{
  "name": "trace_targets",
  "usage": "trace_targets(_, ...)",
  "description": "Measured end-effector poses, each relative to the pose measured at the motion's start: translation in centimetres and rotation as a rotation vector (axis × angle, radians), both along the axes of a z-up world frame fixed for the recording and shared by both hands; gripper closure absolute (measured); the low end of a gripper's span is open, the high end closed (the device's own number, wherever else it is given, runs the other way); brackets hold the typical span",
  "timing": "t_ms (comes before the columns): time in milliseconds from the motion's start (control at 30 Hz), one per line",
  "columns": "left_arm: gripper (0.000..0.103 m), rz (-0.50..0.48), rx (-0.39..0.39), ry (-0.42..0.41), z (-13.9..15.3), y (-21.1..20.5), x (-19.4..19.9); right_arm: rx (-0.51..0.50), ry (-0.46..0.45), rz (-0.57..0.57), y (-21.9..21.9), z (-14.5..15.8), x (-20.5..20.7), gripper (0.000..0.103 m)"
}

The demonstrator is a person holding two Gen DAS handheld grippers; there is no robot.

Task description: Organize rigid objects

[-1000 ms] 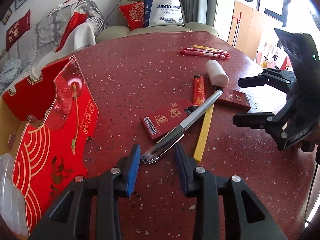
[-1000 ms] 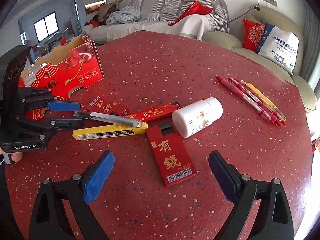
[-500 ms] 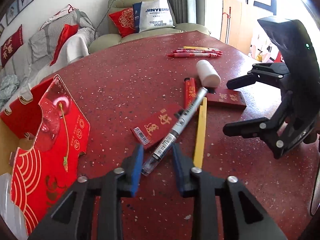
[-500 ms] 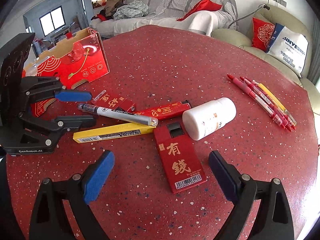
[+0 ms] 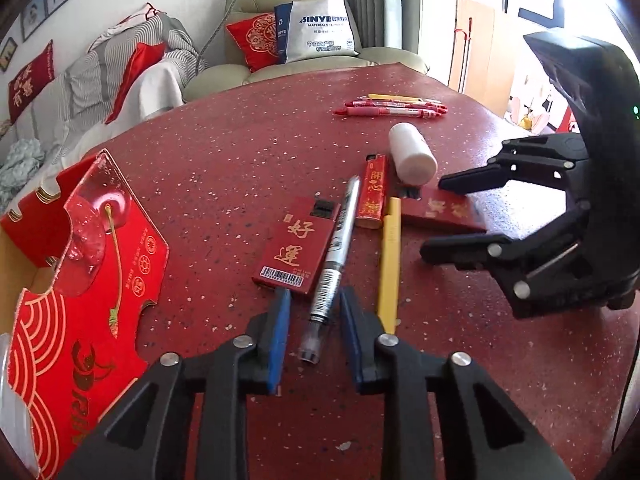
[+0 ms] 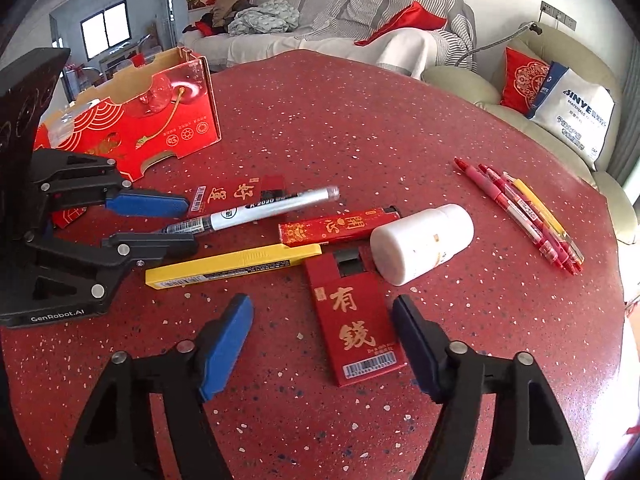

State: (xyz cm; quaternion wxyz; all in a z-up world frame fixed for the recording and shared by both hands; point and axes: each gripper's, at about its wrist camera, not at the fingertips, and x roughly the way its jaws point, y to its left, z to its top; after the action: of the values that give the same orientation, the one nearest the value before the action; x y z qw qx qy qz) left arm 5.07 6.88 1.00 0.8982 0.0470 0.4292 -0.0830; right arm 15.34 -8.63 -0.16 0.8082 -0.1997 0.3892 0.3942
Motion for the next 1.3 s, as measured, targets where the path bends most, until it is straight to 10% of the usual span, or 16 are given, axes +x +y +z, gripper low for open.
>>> trace_targets(500, 0.091, 0.093, -0.077, -0.021, 0.5, 1.2, -6.0, -0.018, 0.023, -0.111, -0.3, 0.3, -1.4, 0.066)
trace_targets(833, 0.091, 0.164, -0.187, 0.002, 0.3, 2.5, -8.1, -0.057, -0.060, -0.220, 0.8, 0.4, -11.3, 0.066)
trace_targets(1300, 0.091, 0.173, -0.104, 0.013, 0.0, 1.0, -7.9, 0.012, 0.017, -0.313, 0.3, 0.3, -12.3, 0.066)
